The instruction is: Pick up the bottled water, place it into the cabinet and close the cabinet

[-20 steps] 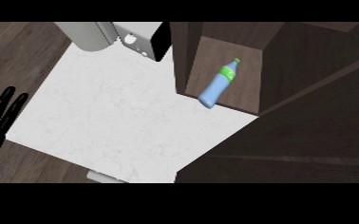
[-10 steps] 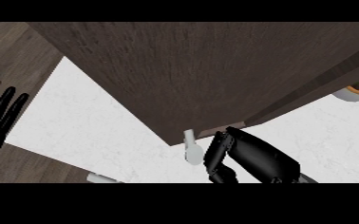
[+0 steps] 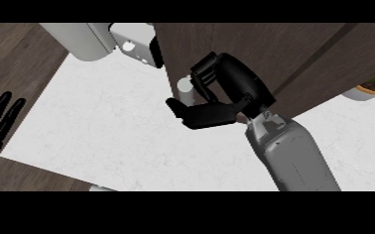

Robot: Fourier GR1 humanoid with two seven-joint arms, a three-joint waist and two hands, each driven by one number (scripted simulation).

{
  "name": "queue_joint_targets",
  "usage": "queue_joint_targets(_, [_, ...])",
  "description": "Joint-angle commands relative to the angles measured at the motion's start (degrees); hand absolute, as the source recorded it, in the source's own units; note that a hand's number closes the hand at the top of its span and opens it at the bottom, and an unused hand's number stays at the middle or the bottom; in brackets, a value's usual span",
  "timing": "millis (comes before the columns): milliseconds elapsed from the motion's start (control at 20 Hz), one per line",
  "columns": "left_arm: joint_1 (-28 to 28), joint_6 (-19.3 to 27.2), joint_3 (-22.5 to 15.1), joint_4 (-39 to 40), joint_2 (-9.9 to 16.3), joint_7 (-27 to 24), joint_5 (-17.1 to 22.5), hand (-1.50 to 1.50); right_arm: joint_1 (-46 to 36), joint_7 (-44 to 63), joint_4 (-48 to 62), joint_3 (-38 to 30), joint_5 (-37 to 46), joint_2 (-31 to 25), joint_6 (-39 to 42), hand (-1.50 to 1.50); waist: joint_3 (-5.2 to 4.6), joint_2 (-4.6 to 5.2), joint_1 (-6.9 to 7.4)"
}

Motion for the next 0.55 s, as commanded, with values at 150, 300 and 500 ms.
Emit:
queue_joint_targets(150, [0.2,-0.5,0.1,1.1,-0.9,-0.3,0.4,-1.5,-15.3,-1.2,15.7,-6.4,-2.1,1.1,-12.0,-1.5,0.14,0.02,-1.06])
queue_joint_targets(300, [1.0,-1.7,-0.1,1.8,-1.5,-1.1,-0.3,-1.5,-16.0,-3.0,18.7,-7.0,-5.0,1.1,-14.5,-1.5,0.17,0.2,-1.25])
queue_joint_targets(500, [0.1,-0.8,0.6,1.6,-0.6,0.0,0.4,-1.5,-19.8,-2.2,21.9,-6.2,-7.0,1.1,-17.4,-1.5,0.21,0.09,-1.96])
